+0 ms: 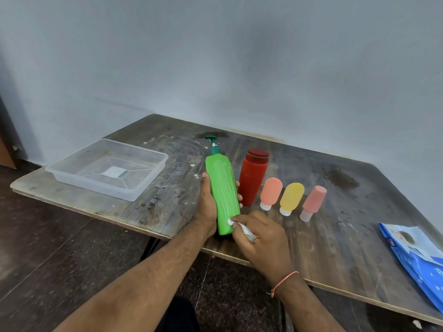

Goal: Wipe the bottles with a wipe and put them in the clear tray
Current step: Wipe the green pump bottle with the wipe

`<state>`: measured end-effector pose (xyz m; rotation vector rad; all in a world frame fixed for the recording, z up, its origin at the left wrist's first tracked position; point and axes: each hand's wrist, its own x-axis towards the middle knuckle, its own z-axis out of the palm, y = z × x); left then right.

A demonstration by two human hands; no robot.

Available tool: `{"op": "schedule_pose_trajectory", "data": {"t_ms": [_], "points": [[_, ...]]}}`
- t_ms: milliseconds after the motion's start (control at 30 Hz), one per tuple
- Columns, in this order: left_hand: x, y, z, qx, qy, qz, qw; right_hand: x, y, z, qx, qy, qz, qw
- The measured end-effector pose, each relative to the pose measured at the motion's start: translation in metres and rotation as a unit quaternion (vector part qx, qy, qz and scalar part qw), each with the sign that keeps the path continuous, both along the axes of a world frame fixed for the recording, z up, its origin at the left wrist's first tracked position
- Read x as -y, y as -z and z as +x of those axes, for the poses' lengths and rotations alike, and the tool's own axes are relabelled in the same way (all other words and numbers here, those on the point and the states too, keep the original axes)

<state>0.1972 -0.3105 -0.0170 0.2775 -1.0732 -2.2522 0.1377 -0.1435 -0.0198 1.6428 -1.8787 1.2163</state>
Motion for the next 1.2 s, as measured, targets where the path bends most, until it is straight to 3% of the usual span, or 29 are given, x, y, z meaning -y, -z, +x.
{"op": "schedule_pose_trajectory", "data": {"t_ms": [167, 300, 467, 633, 800, 1000, 1200], "points": [[0.002, 0.004, -0.003, -0.007, -0.007, 0.007, 1.000, -0.008, -0.008, 0.006, -0.085, -0.011, 0.051, 0.995], [0.003, 0.004, -0.003, -0.010, -0.003, 0.009, 1.000, -0.001, -0.016, 0.008, -0.098, 0.045, 0.033, 0.994], [0.003, 0.004, -0.003, -0.016, 0.006, 0.015, 1.000, -0.006, -0.011, 0.014, -0.124, 0.014, 0.088, 0.988], [0.002, 0.003, -0.001, -0.010, 0.006, 0.004, 1.000, 0.000, -0.017, 0.015, -0.118, 0.070, 0.059, 0.989], [0.001, 0.002, 0.000, -0.018, 0.009, 0.010, 1.000, 0.001, -0.010, 0.029, -0.148, 0.049, 0.098, 0.983], [0.000, 0.000, 0.002, -0.027, 0.032, 0.025, 0.999, 0.004, -0.014, 0.027, -0.121, 0.100, 0.056, 0.986], [-0.001, -0.002, 0.003, -0.038, 0.036, 0.049, 0.997, 0.002, -0.017, 0.029, -0.133, 0.095, 0.082, 0.983]]}}
